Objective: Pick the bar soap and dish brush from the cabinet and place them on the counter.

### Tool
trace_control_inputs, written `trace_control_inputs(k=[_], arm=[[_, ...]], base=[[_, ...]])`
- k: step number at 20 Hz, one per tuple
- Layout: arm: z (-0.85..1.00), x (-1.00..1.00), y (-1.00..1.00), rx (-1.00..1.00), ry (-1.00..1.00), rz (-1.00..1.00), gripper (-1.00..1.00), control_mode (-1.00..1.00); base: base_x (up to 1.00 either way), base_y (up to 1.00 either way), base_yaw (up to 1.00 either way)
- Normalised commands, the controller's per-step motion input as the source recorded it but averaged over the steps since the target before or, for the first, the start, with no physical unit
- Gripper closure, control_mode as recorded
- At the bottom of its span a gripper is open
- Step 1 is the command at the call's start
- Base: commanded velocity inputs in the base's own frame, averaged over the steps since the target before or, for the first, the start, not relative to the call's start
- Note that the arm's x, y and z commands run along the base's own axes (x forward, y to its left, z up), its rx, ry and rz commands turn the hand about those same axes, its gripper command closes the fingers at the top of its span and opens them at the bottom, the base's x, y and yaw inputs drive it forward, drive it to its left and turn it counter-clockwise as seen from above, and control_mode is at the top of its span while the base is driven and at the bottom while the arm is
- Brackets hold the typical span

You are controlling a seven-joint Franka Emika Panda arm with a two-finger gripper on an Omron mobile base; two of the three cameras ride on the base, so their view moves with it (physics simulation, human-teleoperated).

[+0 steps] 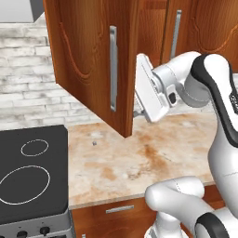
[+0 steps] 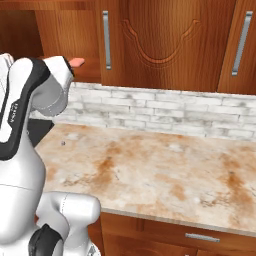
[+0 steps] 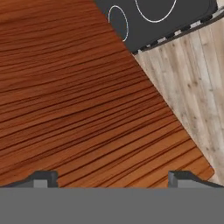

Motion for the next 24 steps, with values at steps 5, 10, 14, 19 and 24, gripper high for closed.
trace_control_inputs(k=[5,10,14,19,24], arm=[[-0.22,-0.1,0.42,0.11,0.05,0.05,-1.0,-1.0],[-0.19,-0.08,0.45,0.07,0.0,0.0,-1.0,-1.0],[-0.14,-0.01,0.37,0.04,-0.04,-0.07,-1.0,-1.0],[-0.09,0.0,0.22,0.01,-0.05,-0.1,-1.0,-1.0],[-0.09,0.07,0.3,0.0,-0.06,-0.1,-1.0,-1.0]], base=[[0.0,0.0,0.0],[0.0,0.0,0.0],[0.0,0.0,0.0],[0.0,0.0,0.0],[0.0,0.0,0.0]])
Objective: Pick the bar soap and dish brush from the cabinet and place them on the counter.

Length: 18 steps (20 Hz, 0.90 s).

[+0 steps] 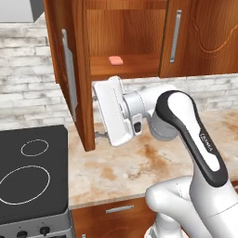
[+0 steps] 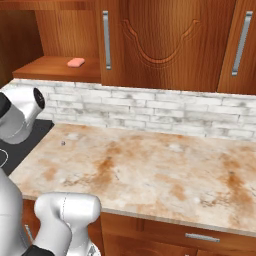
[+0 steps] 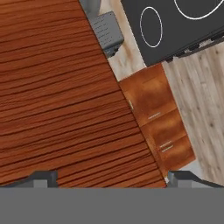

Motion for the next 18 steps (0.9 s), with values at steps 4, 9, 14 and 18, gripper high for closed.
trace_control_inputs(k=[4,9,14,18], arm=[[-0.07,0.12,0.17,0.0,-0.07,-0.06,-1.0,-1.0],[0.01,0.14,-0.04,-0.04,-0.11,0.01,-1.0,-1.0],[0.11,0.12,-0.14,-0.05,-0.16,0.07,-1.0,-1.0],[0.15,0.05,-0.15,-0.06,-0.17,0.06,-1.0,-1.0]], base=[[0.0,0.0,0.0],[0.0,0.0,0.0],[0.0,0.0,0.0],[0.0,0.0,0.0]])
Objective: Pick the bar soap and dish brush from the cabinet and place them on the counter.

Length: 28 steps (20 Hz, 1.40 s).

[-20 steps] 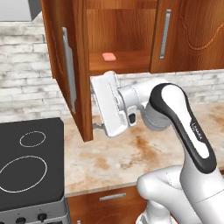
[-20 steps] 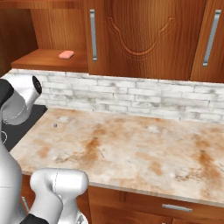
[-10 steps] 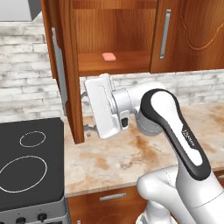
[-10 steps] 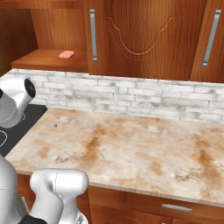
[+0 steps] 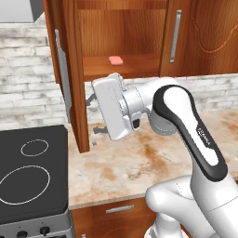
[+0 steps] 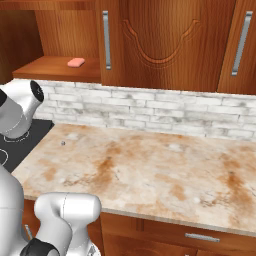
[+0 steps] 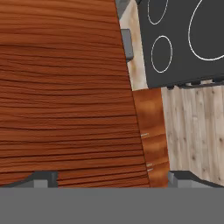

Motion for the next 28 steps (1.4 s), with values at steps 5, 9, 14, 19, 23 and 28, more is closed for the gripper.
trace_control_inputs(k=[5,9,14,19,23,28], arm=[[0.11,0.01,-0.19,-0.08,-0.2,0.07,-1.0,-1.0],[0.1,0.0,-0.17,-0.1,-0.21,0.08,-1.0,-1.0],[0.14,0.0,-0.16,-0.09,-0.15,0.1,-1.0,-1.0],[0.08,-0.05,-0.19,-0.1,-0.12,0.07,-1.0,-1.0],[-0.01,-0.2,-0.14,-0.17,-0.16,0.03,-1.0,-1.0],[-0.01,-0.29,-0.25,-0.15,-0.17,0.01,-1.0,-1.0]], base=[[0.0,0.0,0.0],[0.0,0.0,0.0],[0.0,0.0,0.0],[0.0,0.0,0.0],[0.0,0.0,0.0],[0.0,0.0,0.0]])
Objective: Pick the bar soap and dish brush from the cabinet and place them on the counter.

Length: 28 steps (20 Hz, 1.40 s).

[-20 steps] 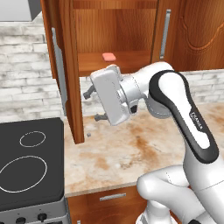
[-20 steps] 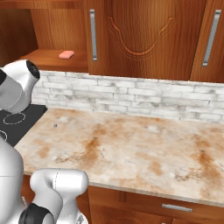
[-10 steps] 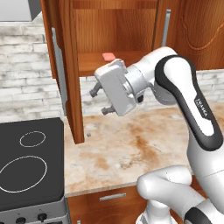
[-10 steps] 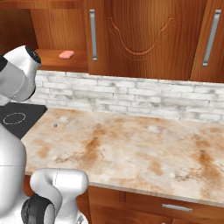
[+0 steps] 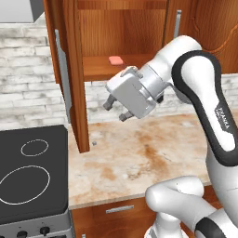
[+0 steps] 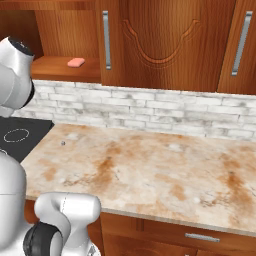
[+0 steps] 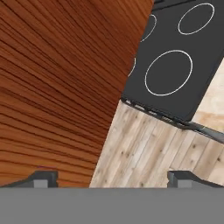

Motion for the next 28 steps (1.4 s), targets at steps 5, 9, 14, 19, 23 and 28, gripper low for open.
trace_control_inputs(k=[5,9,14,19,23,28], arm=[[-0.02,-0.18,-0.39,-0.11,-0.11,0.0,-1.0,-1.0],[0.0,-0.07,-0.37,-0.11,-0.1,-0.02,-1.0,-1.0],[-0.14,0.03,-0.23,-0.13,-0.07,-0.05,-1.0,-1.0],[-0.21,0.0,-0.19,-0.14,-0.13,-0.01,-1.0,-1.0],[-0.19,0.04,-0.22,-0.14,-0.11,-0.01,-1.0,-1.0],[-0.03,0.04,-0.21,-0.11,-0.08,-0.07,-1.0,-1.0]], base=[[0.0,0.0,0.0],[0.0,0.0,0.0],[0.0,0.0,0.0],[0.0,0.0,0.0],[0.0,0.0,0.0],[0.0,0.0,0.0]])
